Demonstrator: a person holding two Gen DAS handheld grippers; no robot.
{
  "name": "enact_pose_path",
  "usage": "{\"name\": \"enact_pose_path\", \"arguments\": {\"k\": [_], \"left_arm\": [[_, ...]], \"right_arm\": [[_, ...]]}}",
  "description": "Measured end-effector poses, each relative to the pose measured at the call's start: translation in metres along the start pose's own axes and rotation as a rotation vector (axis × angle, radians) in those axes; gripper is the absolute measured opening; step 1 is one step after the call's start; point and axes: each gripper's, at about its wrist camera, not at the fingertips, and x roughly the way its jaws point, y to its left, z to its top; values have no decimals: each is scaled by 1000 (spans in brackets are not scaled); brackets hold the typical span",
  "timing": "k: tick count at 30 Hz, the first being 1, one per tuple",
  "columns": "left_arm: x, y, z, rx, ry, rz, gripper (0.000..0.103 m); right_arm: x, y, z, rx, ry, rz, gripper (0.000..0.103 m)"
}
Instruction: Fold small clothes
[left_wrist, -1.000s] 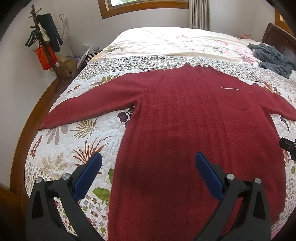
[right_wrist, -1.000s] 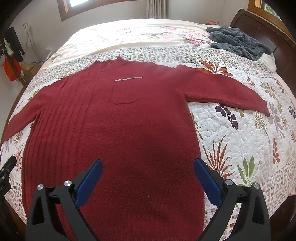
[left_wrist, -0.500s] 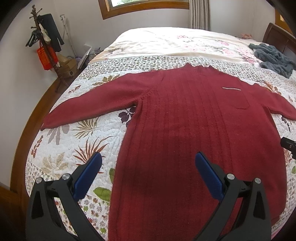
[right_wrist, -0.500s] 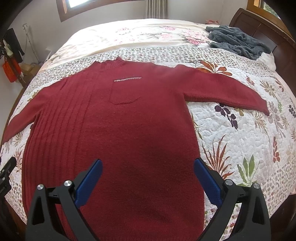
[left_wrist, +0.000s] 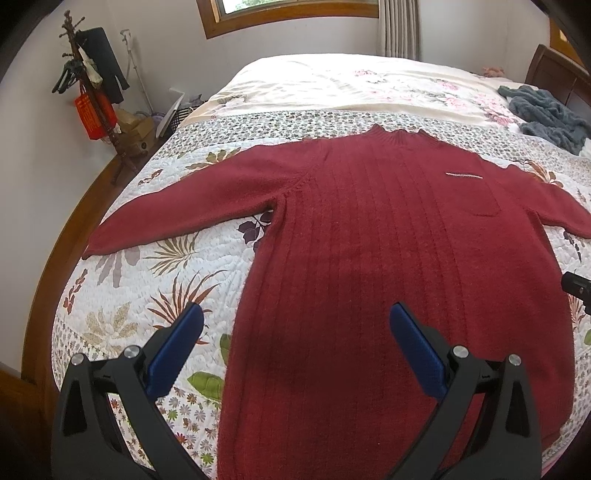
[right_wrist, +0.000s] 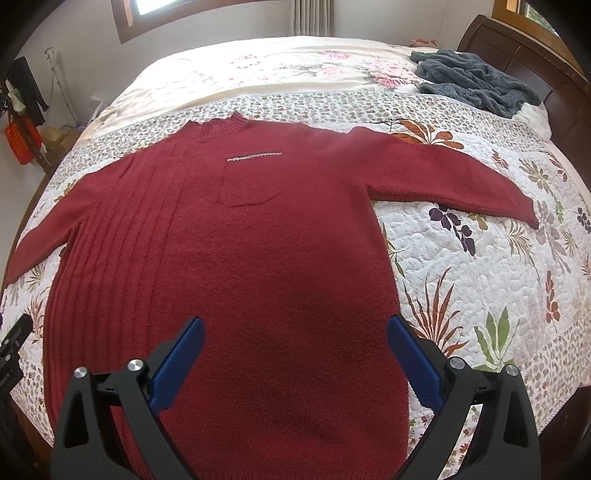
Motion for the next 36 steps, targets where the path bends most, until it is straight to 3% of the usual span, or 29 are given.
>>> {"name": "enact_pose_path", "arguments": {"k": [14, 19, 23, 29, 33, 36], "left_arm": [[0, -5, 0, -2, -5, -19, 100], [7, -10, 3, -12, 16, -43, 100], [14, -27, 21, 8, 2, -64, 100], [29, -75, 73, 30, -31, -122, 100], [40, -114, 108, 32, -49, -176, 100], [52, -146, 130, 46, -66, -178, 100]], "right_arm": [[1, -3, 1, 7, -2, 8, 99], [9, -24, 10, 35, 8, 75, 99], [26, -84, 35, 150, 49, 73, 99], [55, -233, 91, 402, 96, 7, 99], [75, -318, 114, 523, 123, -128, 99], [97, -370, 125, 563, 157, -154, 99]]}}
